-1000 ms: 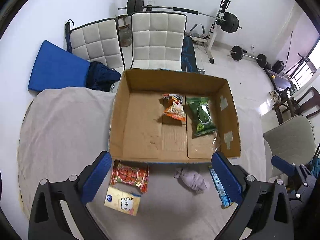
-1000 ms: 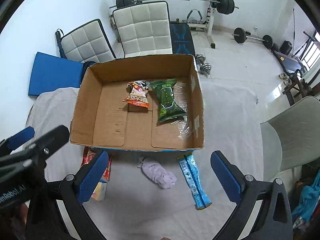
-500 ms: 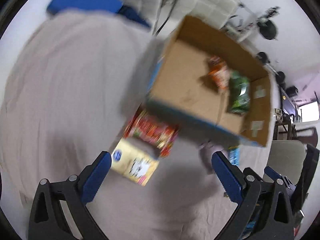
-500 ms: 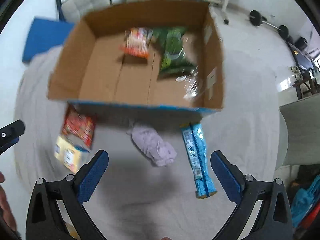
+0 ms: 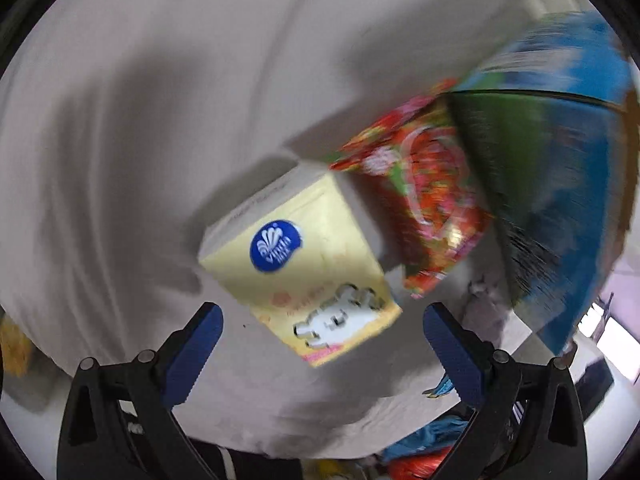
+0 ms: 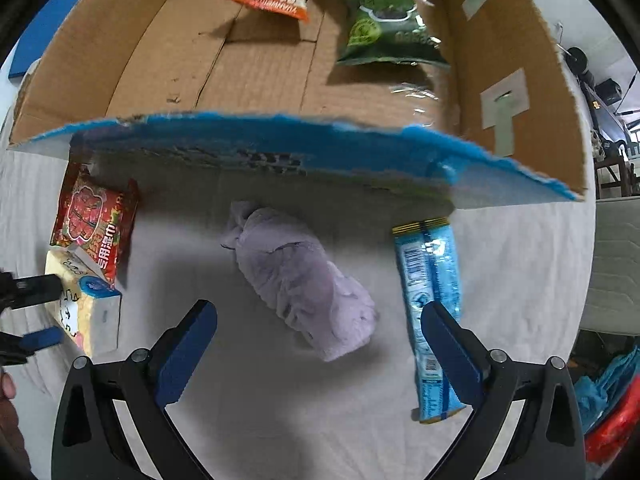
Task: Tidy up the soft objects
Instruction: 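Grasp the yellow Vinda tissue pack with the left tool while the right tool grasps the lavender cloth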
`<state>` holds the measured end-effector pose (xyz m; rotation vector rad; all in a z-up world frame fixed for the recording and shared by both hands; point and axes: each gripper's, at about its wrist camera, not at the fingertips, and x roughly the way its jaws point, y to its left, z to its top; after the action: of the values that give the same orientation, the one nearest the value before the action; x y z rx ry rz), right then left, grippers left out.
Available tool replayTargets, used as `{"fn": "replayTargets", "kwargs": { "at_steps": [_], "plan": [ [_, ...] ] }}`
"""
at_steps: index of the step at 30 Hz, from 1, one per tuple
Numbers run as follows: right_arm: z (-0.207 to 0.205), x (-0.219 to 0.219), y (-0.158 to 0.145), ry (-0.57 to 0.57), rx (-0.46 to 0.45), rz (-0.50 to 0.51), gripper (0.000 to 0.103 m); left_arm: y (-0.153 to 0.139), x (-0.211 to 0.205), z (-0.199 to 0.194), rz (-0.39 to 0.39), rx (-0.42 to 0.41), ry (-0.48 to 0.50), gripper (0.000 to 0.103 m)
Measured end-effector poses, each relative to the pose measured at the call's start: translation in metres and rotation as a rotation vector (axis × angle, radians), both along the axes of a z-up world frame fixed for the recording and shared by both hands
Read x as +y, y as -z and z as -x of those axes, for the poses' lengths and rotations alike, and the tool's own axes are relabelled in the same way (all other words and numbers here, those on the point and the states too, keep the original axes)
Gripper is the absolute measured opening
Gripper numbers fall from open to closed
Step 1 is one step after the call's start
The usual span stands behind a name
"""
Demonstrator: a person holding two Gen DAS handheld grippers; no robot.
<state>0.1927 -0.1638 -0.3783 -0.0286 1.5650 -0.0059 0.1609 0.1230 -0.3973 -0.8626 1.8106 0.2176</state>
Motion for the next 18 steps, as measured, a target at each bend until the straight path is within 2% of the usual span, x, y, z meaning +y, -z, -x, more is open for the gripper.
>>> {"fn": "replayTargets", "kwargs": {
  "at_steps": [4, 6, 7, 8, 9, 12, 15, 18],
  "plan": [
    [0.0, 0.008, 0.011, -0.006, 0.01, 0.01, 0.101, 0.018, -0.004, -0.001, -0.052, 0.042, 0.006, 0.102],
    [-0.001, 0.01, 0.016, -0.004, 0.017, 0.014, 0.096, 0.019, -0.006, -0.001, -0.093, 0.026, 0.032, 0.095],
    [-0.001, 0.01, 0.019, 0.0, 0.019, 0.009, 0.093, 0.018, -0.009, -0.004, -0.109, 0.019, 0.054, 0.088],
    [-0.001, 0.009, 0.021, 0.006, 0.017, -0.001, 0.082, 0.017, -0.012, -0.005, -0.122, 0.01, 0.082, 0.081],
    [-0.002, 0.008, 0.023, 0.007, 0.012, -0.01, 0.071, 0.015, -0.015, -0.006, -0.138, 0.003, 0.115, 0.08],
    [-0.004, 0.002, 0.029, 0.003, 0.01, -0.026, 0.065, 0.007, -0.038, -0.01, -0.234, -0.044, 0.311, 0.075],
    [-0.003, -0.005, 0.032, 0.023, 0.025, -0.084, 0.055, -0.005, -0.074, -0.008, -0.354, -0.115, 0.58, 0.069],
    [0.0, -0.006, 0.034, 0.042, 0.074, -0.125, 0.044, -0.011, -0.098, 0.001, -0.412, -0.158, 0.719, 0.067]
  ]
}}
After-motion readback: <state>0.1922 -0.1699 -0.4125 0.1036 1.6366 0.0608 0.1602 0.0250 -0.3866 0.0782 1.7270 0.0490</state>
